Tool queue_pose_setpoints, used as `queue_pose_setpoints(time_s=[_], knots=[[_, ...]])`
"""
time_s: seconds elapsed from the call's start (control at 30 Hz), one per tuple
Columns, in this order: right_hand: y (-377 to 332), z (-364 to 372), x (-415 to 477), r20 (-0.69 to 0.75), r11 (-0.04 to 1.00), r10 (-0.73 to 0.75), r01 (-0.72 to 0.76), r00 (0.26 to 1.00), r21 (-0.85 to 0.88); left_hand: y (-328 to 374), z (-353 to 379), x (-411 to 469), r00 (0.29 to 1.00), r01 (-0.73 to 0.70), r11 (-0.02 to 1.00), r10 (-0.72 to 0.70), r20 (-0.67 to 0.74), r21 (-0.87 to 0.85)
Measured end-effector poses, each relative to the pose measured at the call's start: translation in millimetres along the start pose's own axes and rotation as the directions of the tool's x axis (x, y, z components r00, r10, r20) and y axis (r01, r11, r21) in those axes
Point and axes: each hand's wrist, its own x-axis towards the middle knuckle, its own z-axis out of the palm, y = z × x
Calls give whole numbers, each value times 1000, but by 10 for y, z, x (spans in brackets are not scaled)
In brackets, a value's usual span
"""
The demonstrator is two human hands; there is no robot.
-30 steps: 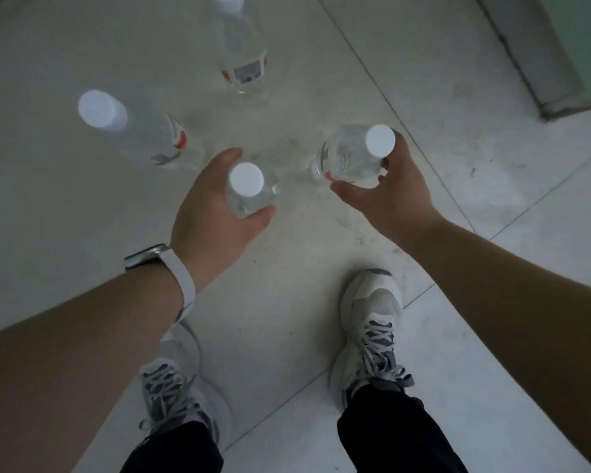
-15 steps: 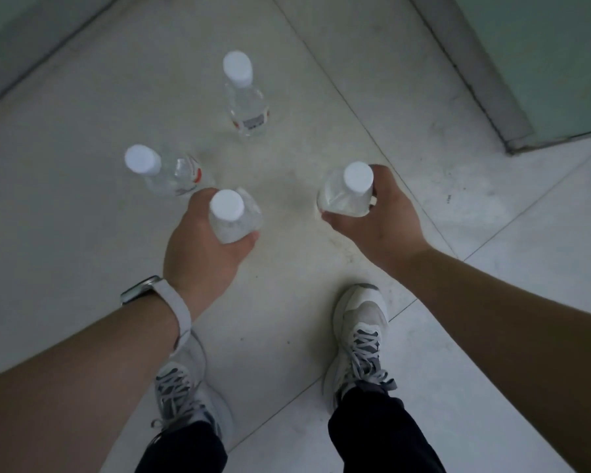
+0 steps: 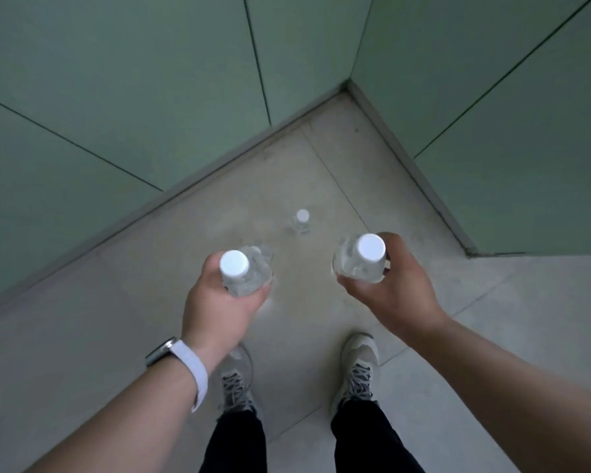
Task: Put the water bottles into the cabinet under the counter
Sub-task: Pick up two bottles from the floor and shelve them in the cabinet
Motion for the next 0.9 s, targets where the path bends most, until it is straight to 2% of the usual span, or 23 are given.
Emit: queue_pose_setpoints(time_s=[0.17, 0.4, 0.63, 0.9], knots=[[-965, -488, -326, 25, 988, -146, 147, 989, -39, 624, -730, -477, 998, -22, 999, 19, -58, -38], [-2189, -932, -816, 71, 939, -339, 342, 938, -30, 1159, -1765, -1159, 977, -79, 980, 39, -208, -185], [-3201, -908, -1494, 200, 868, -485, 497, 851, -14, 1238, -2834, -1823, 938, -142, 937, 25, -345, -319], [-4223, -363, -2522, 279, 813, -570, 579, 773, 59, 874, -4139, -2364, 886, -220, 893, 14, -464, -393]])
